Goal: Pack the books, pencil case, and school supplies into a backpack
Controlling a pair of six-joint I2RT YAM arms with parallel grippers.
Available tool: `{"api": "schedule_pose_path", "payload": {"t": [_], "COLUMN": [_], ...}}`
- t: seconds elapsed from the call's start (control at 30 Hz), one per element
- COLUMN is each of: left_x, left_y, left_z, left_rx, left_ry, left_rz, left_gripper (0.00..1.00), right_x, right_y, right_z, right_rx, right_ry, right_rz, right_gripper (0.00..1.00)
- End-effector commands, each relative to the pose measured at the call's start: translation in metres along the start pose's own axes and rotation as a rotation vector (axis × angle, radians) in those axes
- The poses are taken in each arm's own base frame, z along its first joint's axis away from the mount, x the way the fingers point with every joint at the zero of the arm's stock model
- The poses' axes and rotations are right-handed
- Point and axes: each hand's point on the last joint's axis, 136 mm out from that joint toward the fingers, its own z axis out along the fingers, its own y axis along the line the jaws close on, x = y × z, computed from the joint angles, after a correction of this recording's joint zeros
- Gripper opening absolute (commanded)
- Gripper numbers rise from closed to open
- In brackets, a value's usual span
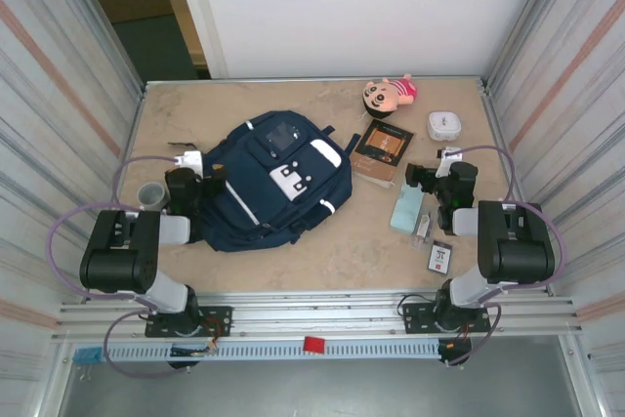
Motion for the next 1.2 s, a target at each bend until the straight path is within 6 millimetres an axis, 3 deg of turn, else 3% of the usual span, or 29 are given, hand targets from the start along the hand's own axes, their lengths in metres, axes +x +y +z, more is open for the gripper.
{"api": "schedule_pose_path", "payload": {"t": [0.0,1.17], "left_x": [-0.0086,-0.0087], "left_y": [-0.0020,-0.0019], "left_z": [-0.0001,-0.0009], "left_rx": [0.008,0.008], "left_ry": [-0.021,-0.024], "left_rz": [-0.004,-0.005], "left_gripper": [0.99,0.99], "right_x": [-0.0049,-0.0068], "right_y": [-0.0024,-0.0083], "right_z": [0.0002,-0.0007], "right_rx": [0.018,0.038], "right_ry": [-0.014,-0.019], "right_rz": [-0.022,-0.002], "right_gripper": [0.99,0.99]}}
